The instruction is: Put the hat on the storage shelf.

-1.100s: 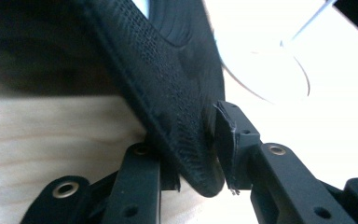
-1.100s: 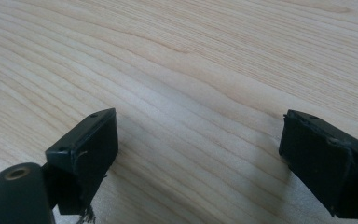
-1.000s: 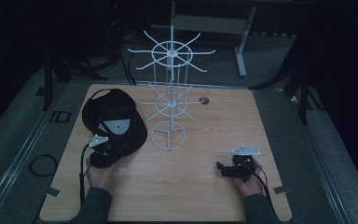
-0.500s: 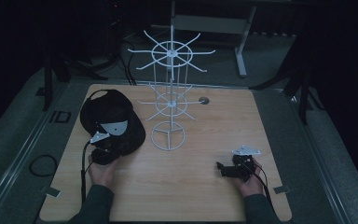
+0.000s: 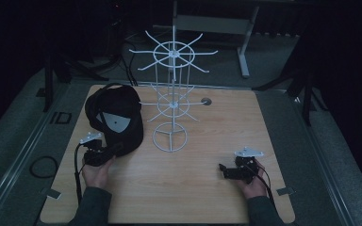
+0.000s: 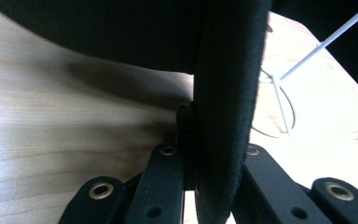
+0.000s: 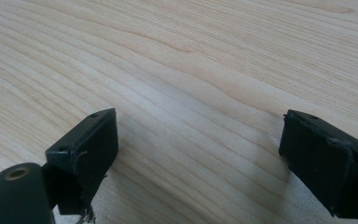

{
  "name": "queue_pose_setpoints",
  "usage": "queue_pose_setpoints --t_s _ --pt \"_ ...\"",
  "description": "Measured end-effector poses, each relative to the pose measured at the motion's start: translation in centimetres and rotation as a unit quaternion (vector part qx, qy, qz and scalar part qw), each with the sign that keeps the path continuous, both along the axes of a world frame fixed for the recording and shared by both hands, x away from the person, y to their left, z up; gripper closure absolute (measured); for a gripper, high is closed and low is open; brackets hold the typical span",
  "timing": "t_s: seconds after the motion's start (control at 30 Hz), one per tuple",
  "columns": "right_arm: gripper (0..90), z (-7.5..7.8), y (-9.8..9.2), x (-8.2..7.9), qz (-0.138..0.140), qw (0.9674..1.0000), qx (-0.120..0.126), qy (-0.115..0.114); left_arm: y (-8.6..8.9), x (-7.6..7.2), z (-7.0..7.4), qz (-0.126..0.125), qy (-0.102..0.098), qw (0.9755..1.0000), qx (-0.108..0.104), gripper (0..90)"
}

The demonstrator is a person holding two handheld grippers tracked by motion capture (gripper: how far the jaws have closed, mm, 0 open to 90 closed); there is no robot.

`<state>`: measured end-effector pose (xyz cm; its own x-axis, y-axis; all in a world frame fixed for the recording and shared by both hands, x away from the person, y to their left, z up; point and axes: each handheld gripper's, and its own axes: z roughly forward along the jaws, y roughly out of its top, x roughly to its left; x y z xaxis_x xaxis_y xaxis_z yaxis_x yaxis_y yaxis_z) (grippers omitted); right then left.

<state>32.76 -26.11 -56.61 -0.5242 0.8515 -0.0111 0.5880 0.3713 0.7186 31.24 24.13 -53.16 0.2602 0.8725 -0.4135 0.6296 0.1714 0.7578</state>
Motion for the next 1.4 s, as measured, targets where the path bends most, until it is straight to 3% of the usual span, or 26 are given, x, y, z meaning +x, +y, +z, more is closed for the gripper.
queue_pose_setpoints --t_s 0.37,0.9,1.13,1.4 --pt "11.5 0.0 0.0 0.0 0.002 1.0 0.0 0.0 0.8 -0.5 1.1 0.008 -0.023 0.9997 0.007 86.8" --pt "11.5 0.0 0.0 0.0 0.001 1.0 -0.001 0.0 1.5 -1.4 2.6 0.004 -0.038 0.9982 0.046 86.8" --pt "11.5 0.0 0.0 0.0 0.001 1.0 -0.001 0.0 2.3 -1.8 3.7 0.011 -0.048 0.9969 0.061 86.8" --pt "11.5 0.0 0.0 0.0 0.001 1.0 -0.001 0.0 2.1 -2.2 4.3 0.017 -0.061 0.9951 0.076 86.8"
